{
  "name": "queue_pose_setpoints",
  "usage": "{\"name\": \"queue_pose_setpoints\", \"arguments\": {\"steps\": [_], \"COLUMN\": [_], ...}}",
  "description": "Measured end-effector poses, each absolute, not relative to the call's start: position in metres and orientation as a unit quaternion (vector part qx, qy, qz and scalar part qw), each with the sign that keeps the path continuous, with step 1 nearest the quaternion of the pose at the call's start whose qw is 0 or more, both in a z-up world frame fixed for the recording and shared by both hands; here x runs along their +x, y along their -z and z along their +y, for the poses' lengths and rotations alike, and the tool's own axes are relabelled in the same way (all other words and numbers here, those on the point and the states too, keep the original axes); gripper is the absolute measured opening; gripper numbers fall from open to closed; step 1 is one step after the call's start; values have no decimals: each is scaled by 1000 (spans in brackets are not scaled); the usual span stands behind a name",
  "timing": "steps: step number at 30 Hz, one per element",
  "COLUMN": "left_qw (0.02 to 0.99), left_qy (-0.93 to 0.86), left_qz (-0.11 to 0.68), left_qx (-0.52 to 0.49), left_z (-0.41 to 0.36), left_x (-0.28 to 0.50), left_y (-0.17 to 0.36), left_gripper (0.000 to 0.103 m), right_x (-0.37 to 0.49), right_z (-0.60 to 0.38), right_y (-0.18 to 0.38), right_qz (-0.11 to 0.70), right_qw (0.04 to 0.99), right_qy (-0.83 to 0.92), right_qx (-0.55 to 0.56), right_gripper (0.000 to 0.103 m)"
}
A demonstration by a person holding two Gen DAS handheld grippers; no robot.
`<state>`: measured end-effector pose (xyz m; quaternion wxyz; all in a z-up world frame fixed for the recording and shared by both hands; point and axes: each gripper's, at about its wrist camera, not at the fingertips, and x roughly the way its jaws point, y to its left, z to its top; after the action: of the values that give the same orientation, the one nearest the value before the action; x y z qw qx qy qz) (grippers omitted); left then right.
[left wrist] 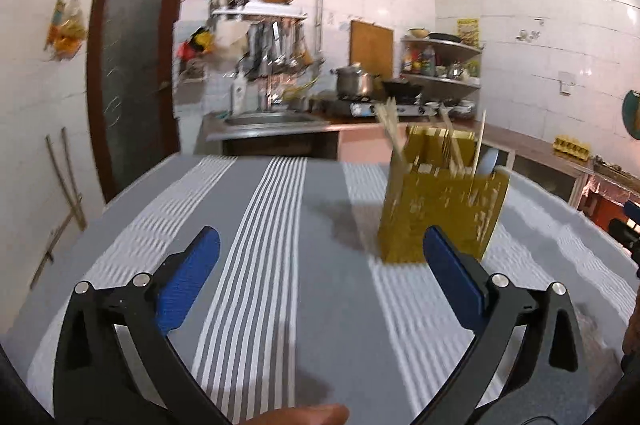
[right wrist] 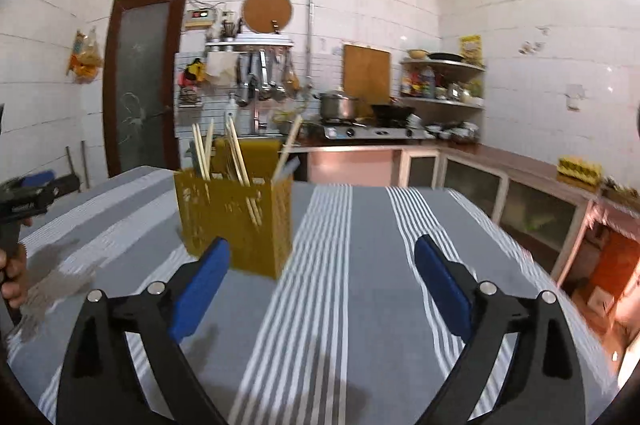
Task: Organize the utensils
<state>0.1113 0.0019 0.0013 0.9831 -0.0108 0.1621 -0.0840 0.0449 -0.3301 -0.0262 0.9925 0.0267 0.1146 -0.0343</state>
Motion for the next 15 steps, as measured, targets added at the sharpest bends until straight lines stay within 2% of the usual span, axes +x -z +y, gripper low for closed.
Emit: {"name": "queue_pose_setpoints", "arguments": {"steps": [4,11,15], "left_qw": [984,992,992], "left_qy": [88,73,68], "left_qz": [147,106,105], "left_qx": [-40,-12,3], "left_z": [17,8,0], "left_x": [93,80,81], "left_y": [17,24,26], "left_gripper": [98,98,98], "right_x": [37,32,26], "right_z": [-334,-330,-316], "right_y": [42,48,51], "right_qz": [106,82,70], "right_qw": [993,995,996], "right_qy": [44,56,57], "right_qx": [38,22,-3], "right_gripper": [93,93,97]}}
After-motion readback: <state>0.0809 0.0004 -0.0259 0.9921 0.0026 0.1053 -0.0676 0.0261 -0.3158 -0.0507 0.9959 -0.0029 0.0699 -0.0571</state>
